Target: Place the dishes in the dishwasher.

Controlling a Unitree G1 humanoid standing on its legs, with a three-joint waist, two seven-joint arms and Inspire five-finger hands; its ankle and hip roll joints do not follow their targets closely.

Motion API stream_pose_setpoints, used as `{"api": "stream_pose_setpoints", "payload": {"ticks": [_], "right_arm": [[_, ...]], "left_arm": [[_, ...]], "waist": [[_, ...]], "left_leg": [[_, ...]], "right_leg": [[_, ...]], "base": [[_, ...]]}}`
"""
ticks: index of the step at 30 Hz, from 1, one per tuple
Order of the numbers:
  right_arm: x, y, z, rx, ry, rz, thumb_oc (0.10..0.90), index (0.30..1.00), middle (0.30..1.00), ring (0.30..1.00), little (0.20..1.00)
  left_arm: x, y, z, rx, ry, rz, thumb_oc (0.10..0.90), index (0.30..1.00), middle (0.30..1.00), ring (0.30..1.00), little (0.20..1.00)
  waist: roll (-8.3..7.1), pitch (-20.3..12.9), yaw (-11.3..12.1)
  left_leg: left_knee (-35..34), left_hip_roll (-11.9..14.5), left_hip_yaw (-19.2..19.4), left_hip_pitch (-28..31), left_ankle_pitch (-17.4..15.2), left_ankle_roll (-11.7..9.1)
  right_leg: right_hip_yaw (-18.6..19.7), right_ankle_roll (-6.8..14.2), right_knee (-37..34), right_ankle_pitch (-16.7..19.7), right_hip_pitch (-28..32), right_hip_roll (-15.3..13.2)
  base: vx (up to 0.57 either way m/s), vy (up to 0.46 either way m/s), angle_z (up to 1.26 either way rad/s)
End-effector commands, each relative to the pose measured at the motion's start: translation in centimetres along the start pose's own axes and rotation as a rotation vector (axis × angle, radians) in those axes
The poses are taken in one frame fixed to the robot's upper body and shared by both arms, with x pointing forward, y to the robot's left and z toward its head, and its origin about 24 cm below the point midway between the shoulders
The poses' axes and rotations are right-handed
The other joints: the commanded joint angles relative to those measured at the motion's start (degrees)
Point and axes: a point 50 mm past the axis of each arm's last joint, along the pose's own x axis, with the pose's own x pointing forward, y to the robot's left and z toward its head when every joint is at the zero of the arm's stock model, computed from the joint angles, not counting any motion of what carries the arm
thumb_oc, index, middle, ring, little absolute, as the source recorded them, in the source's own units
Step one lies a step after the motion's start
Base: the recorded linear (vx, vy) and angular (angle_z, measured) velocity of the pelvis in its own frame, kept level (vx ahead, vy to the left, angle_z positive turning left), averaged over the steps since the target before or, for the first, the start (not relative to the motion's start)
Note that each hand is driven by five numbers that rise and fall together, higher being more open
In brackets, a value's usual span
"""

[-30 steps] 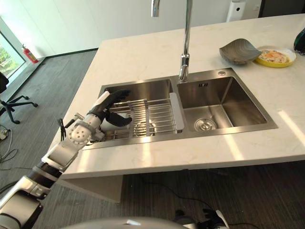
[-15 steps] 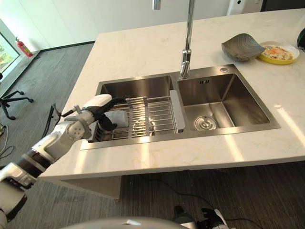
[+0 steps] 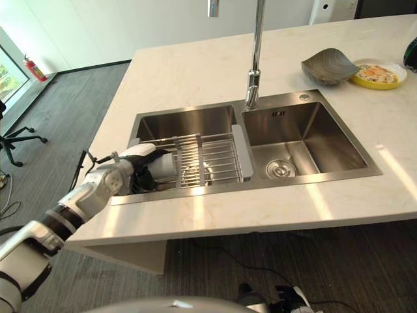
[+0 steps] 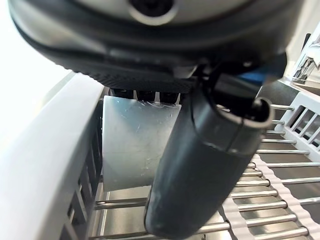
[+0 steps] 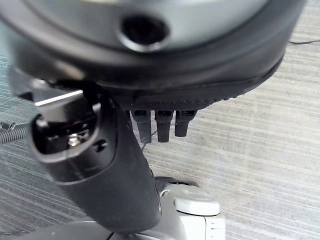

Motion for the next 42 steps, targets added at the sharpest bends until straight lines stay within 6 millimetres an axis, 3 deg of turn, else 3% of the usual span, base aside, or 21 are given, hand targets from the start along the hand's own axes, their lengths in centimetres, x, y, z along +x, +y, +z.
{"api": "stream_pose_setpoints", "payload": {"ticks": [1, 2, 3, 6, 9, 13, 16, 17, 18, 19, 21, 22, 27, 29, 34, 35, 38, 39, 40, 41, 42], "right_arm": [[0.0, 3.7, 1.6, 0.059, -0.053, 0.115, 0.800, 0.900, 0.900, 0.900, 0.900], [0.1, 3.8, 1.9, 0.062, -0.056, 0.117, 0.800, 0.900, 0.900, 0.900, 0.900], [0.1, 3.7, 1.9, 0.062, -0.056, 0.116, 0.800, 0.900, 0.900, 0.900, 0.900], [0.2, 3.8, 2.2, 0.062, -0.065, 0.117, 0.800, 0.900, 0.900, 0.900, 0.900], [0.1, 3.5, 1.6, 0.053, -0.063, 0.112, 0.800, 0.900, 0.900, 0.900, 0.900], [0.1, 3.1, 1.6, 0.051, -0.058, 0.111, 0.800, 0.900, 0.900, 0.900, 0.900], [0.0, 2.7, 0.8, 0.064, -0.039, 0.107, 0.800, 0.900, 0.900, 0.900, 0.900], [0.0, 2.8, 0.8, 0.061, -0.040, 0.109, 0.800, 0.900, 0.900, 0.900, 0.900], [-0.1, 3.4, 0.6, 0.065, -0.037, 0.113, 0.800, 0.900, 0.900, 0.900, 0.900], [-0.2, 3.7, 0.5, 0.062, -0.036, 0.116, 0.800, 0.900, 0.900, 0.900, 0.900], [-0.2, 4.0, 0.3, 0.050, -0.033, 0.115, 0.800, 0.900, 0.900, 0.900, 0.900], [-0.4, 4.9, 0.1, 0.033, -0.031, 0.133, 0.800, 0.900, 0.900, 0.900, 0.900], [-0.3, 5.0, 0.5, 0.034, -0.037, 0.120, 0.800, 0.900, 0.900, 0.900, 0.900], [-0.1, 4.8, 1.2, 0.053, -0.045, 0.107, 0.800, 0.900, 0.900, 0.900, 0.900], [0.0, 4.7, 1.6, 0.023, -0.050, 0.101, 0.800, 0.900, 0.900, 0.900, 0.900], [0.1, 4.4, 1.9, -0.006, -0.057, 0.078, 0.800, 0.900, 0.900, 0.900, 0.900], [0.4, 3.6, 3.1, -0.054, -0.084, 0.047, 0.800, 0.900, 0.900, 0.900, 0.900], [0.4, 3.6, 3.1, -0.054, -0.084, 0.047, 0.800, 0.900, 0.900, 0.900, 0.900], [0.5, 3.1, 3.5, -0.071, -0.100, 0.031, 0.800, 0.900, 0.900, 0.900, 0.900], [0.5, 3.1, 3.5, -0.071, -0.100, 0.031, 0.800, 0.900, 0.900, 0.900, 0.900], [0.5, 2.8, 3.6, -0.098, -0.105, 0.027, 0.800, 0.900, 0.900, 0.900, 0.900]], "left_arm": [[0.7, 1.6, -0.8, 0.070, 0.069, -0.043, 0.800, 0.900, 0.900, 0.900, 0.900], [1.0, 0.7, -1.1, 0.093, 0.114, -0.077, 0.455, 0.382, 0.382, 0.382, 0.382], [1.0, 0.7, -1.1, 0.093, 0.114, -0.076, 0.400, 0.300, 0.300, 0.300, 0.300], [1.3, -0.6, -1.9, 0.137, 0.171, -0.083, 0.400, 0.300, 0.300, 0.300, 0.300], [0.5, 0.2, -1.8, 0.272, 0.051, 0.060, 0.400, 0.300, 0.300, 0.300, 0.300], [-0.8, 2.5, -2.6, 0.276, 0.019, 0.206, 0.400, 0.300, 0.300, 0.300, 0.300], [-4.9, 8.1, -0.1, 0.315, -0.202, 0.564, 0.400, 0.300, 0.300, 0.300, 0.300], [-5.0, 8.1, -0.2, 0.314, -0.199, 0.564, 0.400, 0.300, 0.300, 0.300, 0.300], [-7.7, 10.8, 0.7, 0.279, -0.266, 0.827, 0.400, 0.300, 0.300, 0.300, 0.300], [-9.0, 11.7, 2.0, 0.227, -0.340, 0.945, 0.400, 0.300, 0.300, 0.300, 0.300], [-10.3, 12.2, 2.4, 0.166, -0.373, 1.035, 0.400, 0.300, 0.300, 0.300, 0.300], [-13.9, 13.7, 4.5, -0.053, -0.544, 1.284, 0.400, 0.300, 0.300, 0.300, 0.300], [-17.6, 14.8, 6.4, -0.340, -0.750, 1.486, 0.400, 0.300, 0.300, 0.300, 0.300], [-19.0, 14.7, 6.3, -0.443, -0.789, 1.541, 0.400, 0.300, 0.300, 0.300, 0.300], [-18.2, 12.8, 4.6, -0.614, -0.746, 1.441, 0.400, 0.300, 0.300, 0.300, 0.300], [-17.9, 10.7, 2.7, -0.655, -0.639, 1.406, 0.400, 0.300, 0.300, 0.300, 0.300], [-18.3, 8.1, 0.3, -0.752, -0.516, 1.411, 0.400, 0.300, 0.300, 0.300, 0.300], [-18.3, 8.1, 0.3, -0.752, -0.516, 1.411, 0.400, 0.300, 0.300, 0.300, 0.300], [-18.2, 6.9, -0.4, -0.833, -0.472, 1.403, 0.400, 0.300, 0.300, 0.300, 0.300], [-18.2, 6.9, -0.4, -0.833, -0.472, 1.403, 0.400, 0.300, 0.300, 0.300, 0.300], [-18.2, 6.5, -0.6, -0.840, -0.460, 1.399, 0.400, 0.300, 0.300, 0.300, 0.300]], "waist": [[-3.91, -1.40, -0.10], [-4.02, -1.41, -0.08], [-4.01, -1.41, -0.06], [-4.26, -1.33, -0.06], [-4.47, -0.96, -0.06], [-4.77, -1.05, 0.25], [-5.37, -1.12, 0.80], [-5.40, -1.11, 0.66], [-5.90, -1.09, 1.06], [-6.08, -1.21, 1.19], [-6.13, -1.29, 1.10], [-6.74, -1.28, 1.37], [-7.04, -2.13, 2.27], [-7.12, -2.09, 3.78], [-7.16, -1.75, 5.33], [-7.23, -1.37, 6.85], [-7.29, -0.65, 9.69], [-7.29, -0.65, 9.69], [-7.49, 0.62, 12.18], [-7.49, 0.62, 12.18], [-7.61, 1.66, 14.25]], "left_leg": [[0.27, -1.46, -1.69, 2.13, -2.60, -1.66], [0.27, -1.51, -1.66, 2.11, -2.67, -1.65], [0.27, -1.51, -1.65, 2.11, -2.67, -1.65], [0.27, -1.46, -1.68, 2.04, -2.74, -1.64], [0.27, -1.47, -1.51, 1.87, -2.71, -1.67], [0.27, -1.41, -1.27, 1.82, -2.68, -1.76], [0.27, -1.22, -1.22, 1.47, -2.58, -2.03], [0.27, -1.23, -1.20, 1.49, -2.58, -2.03], [0.27, -1.22, -1.18, 1.27, -2.54, -2.17], [0.27, -1.20, -1.31, 1.46, -3.22, -2.15], [0.27, -1.20, -1.35, 1.33, -3.29, -2.16], [0.27, -1.05, -1.49, 1.16, -2.90, -2.18], [0.27, -0.97, -2.30, 0.28, -2.69, -2.15], [0.27, -1.04, -3.38, -0.22, -2.43, -2.16], [0.27, -0.96, -4.64, -0.70, -1.93, -2.25], [0.27, -0.81, -5.78, -1.12, -1.52, -2.43], [0.27, -0.61, -7.84, -1.89, -0.53, -2.63], [0.27, -0.61, -7.84, -1.89, -0.53, -2.63], [0.87, -0.66, -10.09, -3.43, 0.91, -2.81], [0.87, -0.66, -10.09, -3.43, 0.91, -2.81], [2.37, -0.87, -12.31, -5.04, 0.72, -3.19]], "right_leg": [[-1.66, 5.44, 0.65, -1.25, 1.26, -3.50], [-1.59, 5.41, 0.65, -1.23, 1.21, -3.53], [-1.58, 5.41, 0.65, -1.23, 1.21, -3.53], [-1.65, 5.32, 0.65, -1.31, 1.20, -3.60], [-1.69, 5.35, 0.65, -1.34, 1.07, -3.59], [-1.69, 5.46, 0.65, -1.26, 0.91, -3.61], [-1.98, 5.57, 0.65, -1.23, 0.81, -3.67], [-1.96, 5.57, 0.65, -1.23, 0.82, -3.68], [-2.26, 5.59, 0.65, -1.22, 0.63, -3.77], [-2.46, 5.69, 0.65, -1.83, 0.85, -3.81], [-2.60, 5.70, 0.65, -1.82, 0.75, -3.85], [-2.94, 5.63, 0.65, -1.39, 0.71, -4.03], [-3.79, 5.34, 0.65, -1.58, 0.44, -4.23], [-4.78, 5.02, 0.65, -1.92, 0.72, -4.36], [-6.02, 4.59, 0.65, -2.32, 1.13, -4.41], [-7.23, 4.22, 0.65, -2.77, 1.32, -4.43], [-9.01, 3.79, 0.65, -3.24, 1.65, -4.41], [-9.01, 3.79, 0.65, -3.24, 1.65, -4.41], [-10.68, 3.46, 0.65, -3.32, 1.64, -4.57], [-10.68, 3.46, 0.65, -3.32, 1.64, -4.57], [-12.71, 3.22, 0.65, -3.97, 2.15, -4.96]], "base": [[0.00, 0.000, 0.00], [0.00, 0.000, 0.00], [0.00, 0.000, 0.00], [0.00, 0.000, 0.00], [0.00, 0.000, 0.00], [0.00, 0.000, 0.00], [0.00, 0.000, 0.00], [0.00, 0.000, 0.00], [0.03, 0.006, 0.01], [0.00, -0.004, 0.07], [0.01, -0.007, 0.04], [0.05, -0.004, 0.03], [0.01, -0.010, 0.04], [0.00, -0.022, 0.16], [0.00, -0.024, 0.16], [-0.01, -0.041, 0.21], [-0.01, -0.050, 0.26], [-0.07, -0.078, 0.56], [-0.06, -0.057, 0.35], [-0.07, -0.103, 0.64], [-0.12, -0.137, 0.59]]}}
